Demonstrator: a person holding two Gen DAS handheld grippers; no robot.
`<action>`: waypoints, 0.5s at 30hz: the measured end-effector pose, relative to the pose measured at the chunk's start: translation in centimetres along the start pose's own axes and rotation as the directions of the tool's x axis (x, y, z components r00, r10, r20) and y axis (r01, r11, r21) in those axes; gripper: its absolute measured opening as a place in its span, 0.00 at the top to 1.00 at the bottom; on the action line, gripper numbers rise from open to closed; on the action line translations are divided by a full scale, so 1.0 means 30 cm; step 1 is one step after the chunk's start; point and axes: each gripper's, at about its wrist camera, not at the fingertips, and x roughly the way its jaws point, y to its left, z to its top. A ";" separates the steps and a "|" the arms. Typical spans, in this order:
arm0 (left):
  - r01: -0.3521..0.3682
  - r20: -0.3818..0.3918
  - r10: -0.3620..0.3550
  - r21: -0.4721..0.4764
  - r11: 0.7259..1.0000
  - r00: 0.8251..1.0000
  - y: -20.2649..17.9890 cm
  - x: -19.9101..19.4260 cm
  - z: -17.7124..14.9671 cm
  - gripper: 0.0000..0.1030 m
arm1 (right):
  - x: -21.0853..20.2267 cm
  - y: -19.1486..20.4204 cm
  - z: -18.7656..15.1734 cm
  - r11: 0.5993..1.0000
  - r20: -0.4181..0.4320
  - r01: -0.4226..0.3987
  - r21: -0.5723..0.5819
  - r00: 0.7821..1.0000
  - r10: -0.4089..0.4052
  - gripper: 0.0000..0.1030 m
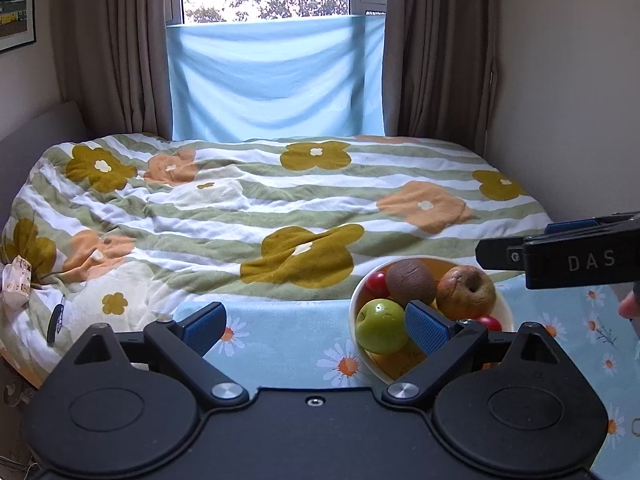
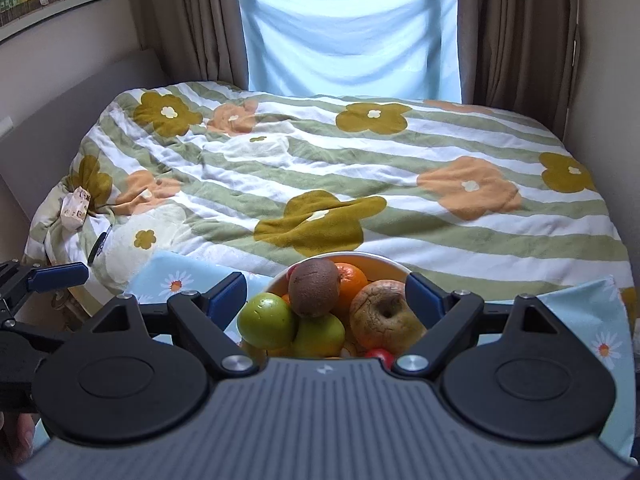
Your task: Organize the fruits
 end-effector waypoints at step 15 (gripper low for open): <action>0.003 0.125 -0.003 0.000 1.000 0.992 -0.172 -0.443 -0.100 0.00 | -0.596 -0.081 -0.229 0.990 0.057 0.143 0.017 0.988 -0.144 0.00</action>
